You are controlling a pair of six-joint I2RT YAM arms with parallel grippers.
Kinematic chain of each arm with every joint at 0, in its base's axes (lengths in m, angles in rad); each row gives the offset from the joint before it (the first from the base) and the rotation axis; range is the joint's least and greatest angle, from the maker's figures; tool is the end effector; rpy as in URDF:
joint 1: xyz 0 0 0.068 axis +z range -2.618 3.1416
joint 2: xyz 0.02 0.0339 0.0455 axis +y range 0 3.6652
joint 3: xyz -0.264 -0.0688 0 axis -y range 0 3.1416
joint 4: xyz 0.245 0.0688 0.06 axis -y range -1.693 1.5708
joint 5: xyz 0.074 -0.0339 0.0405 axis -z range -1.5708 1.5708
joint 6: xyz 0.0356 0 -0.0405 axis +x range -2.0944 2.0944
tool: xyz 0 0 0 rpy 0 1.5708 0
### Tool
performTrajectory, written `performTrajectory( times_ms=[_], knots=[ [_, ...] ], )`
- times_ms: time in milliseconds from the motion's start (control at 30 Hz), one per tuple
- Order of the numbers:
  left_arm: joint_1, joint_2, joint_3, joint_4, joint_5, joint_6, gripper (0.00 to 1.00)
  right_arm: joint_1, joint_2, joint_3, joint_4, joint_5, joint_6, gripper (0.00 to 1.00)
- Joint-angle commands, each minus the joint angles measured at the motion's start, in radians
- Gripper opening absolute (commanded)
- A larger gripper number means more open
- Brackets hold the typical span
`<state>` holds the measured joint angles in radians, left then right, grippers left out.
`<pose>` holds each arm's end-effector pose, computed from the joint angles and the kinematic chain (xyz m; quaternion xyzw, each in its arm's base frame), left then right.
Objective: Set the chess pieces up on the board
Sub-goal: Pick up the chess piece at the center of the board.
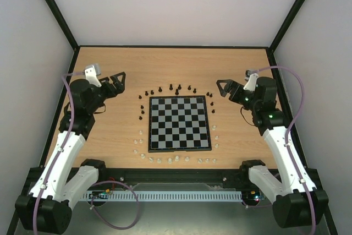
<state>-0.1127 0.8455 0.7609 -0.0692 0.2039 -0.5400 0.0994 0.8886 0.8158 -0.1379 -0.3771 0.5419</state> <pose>0.1996 -0.0298 0.3335 -0.0954 0.7523 -0.2807 0.5884 0.2047 0.0336 0.3380 0.0526 0.7710 0.3330 0.5403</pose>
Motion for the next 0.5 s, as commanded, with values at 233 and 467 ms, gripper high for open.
performTrajectory(
  times_ms=[233, 467],
  knots=[
    [-0.003, 0.025, -0.02, 0.04, 0.118, 0.029, 0.99, 0.003, 0.104, -0.054, 0.046, -0.051, 0.047, 0.99],
    [-0.032, 0.087, -0.021, -0.036, -0.052, -0.03, 0.99, 0.056, 0.194, -0.015, -0.003, 0.246, -0.016, 0.99]
  ],
)
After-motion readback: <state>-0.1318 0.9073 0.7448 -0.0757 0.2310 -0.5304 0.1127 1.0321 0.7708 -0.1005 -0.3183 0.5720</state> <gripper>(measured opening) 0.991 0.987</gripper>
